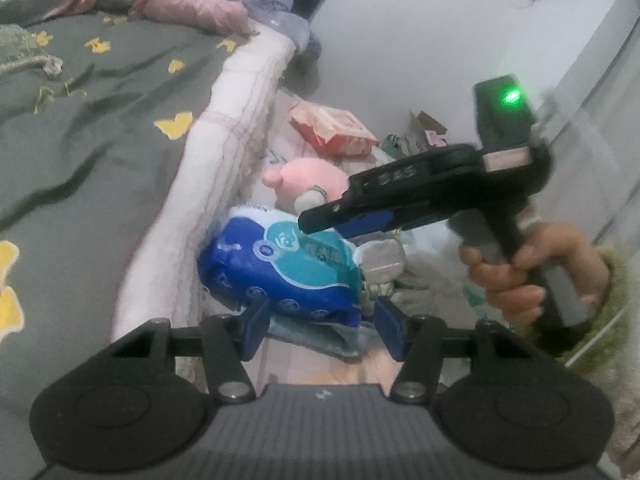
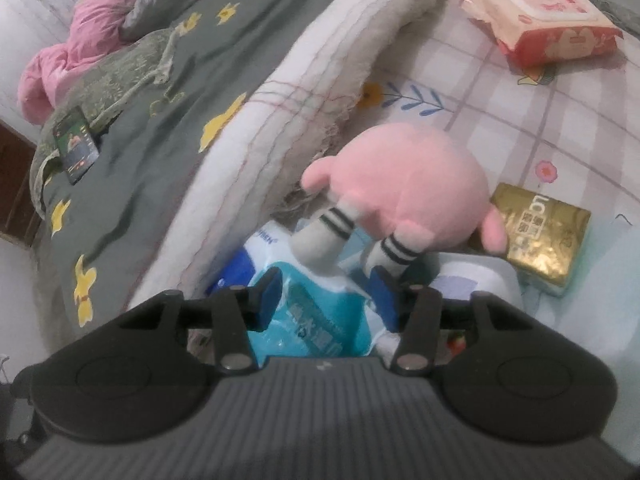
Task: Organize soft objects
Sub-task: 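Grasp the blue-and-teal diaper pack with the right gripper and lift it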
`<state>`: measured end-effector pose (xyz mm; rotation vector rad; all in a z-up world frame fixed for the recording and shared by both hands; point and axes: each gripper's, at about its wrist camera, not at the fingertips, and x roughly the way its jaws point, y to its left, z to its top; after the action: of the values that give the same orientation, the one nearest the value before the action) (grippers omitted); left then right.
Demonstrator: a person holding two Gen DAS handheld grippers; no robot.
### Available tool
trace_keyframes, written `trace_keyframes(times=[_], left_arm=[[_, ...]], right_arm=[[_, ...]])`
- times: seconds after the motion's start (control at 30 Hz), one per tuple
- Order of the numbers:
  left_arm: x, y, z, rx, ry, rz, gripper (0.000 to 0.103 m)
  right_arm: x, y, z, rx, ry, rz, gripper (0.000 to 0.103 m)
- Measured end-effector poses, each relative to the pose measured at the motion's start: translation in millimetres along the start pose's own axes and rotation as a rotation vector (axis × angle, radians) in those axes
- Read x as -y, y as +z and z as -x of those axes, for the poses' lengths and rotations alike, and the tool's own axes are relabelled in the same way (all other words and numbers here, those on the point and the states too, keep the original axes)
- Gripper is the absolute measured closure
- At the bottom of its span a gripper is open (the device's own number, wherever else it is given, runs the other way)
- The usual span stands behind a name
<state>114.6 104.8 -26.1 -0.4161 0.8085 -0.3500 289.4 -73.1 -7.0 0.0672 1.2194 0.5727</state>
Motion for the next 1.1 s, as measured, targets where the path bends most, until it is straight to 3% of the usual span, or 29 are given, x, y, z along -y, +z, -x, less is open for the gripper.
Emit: trace_keyframes(times=[0.23,0.57,0.83,0.93,1.1], left_arm=[[-4,-3,-27,-0.061,0.008,0.049,0.044],[-7,3,-53,-0.076,0.096,0.051,0.041],[0,5,-55,-0.052,0.127,0.045,0.039],[11,5,-45,-0.014,0.13,-0.013,0.039],[34,7,-31,0.038,0.079,-0.101,0.04]], right_arm=[[-6,-13,14,-0.066,0.101,-0.006,0.046],[-9,0,-9,-0.014,0.047,0.03,0.048],[-32,-1,-25,-0.05,0.01,0.114,0.046],[-32,-3,-14,-0.028,0.037,0.103,0.052],[-34,-10,7,-0.001,0.109,0.088,0.075]])
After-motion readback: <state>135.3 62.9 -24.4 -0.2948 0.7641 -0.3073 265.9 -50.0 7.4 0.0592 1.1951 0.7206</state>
